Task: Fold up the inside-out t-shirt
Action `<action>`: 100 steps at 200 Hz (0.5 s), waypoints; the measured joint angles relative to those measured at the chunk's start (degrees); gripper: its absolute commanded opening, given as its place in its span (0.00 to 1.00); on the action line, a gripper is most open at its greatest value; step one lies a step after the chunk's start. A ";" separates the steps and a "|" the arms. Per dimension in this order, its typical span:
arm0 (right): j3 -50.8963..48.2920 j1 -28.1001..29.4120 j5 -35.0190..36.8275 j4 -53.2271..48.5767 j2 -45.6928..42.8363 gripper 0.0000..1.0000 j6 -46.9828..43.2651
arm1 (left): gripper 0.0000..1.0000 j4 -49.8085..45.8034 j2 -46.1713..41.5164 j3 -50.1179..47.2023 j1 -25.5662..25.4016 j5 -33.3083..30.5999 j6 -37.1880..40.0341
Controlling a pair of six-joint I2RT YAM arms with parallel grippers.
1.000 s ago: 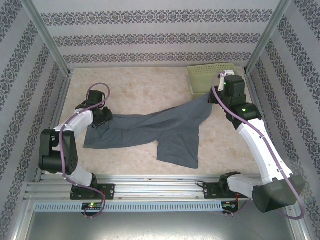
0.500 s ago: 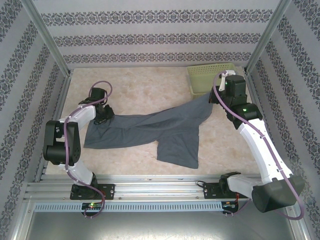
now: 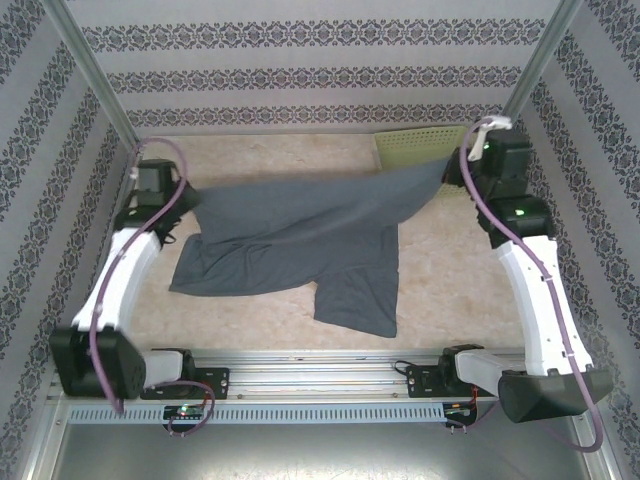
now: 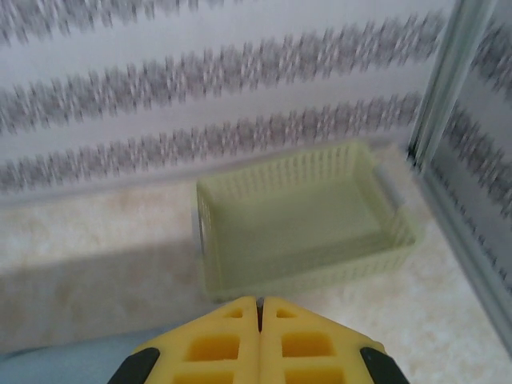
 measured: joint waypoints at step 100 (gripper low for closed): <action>32.24 -0.26 -7.17 -1.27 -3.50 0.00 1.29 | 0.00 -3.10 -15.56 22.36 2.67 2.60 1.33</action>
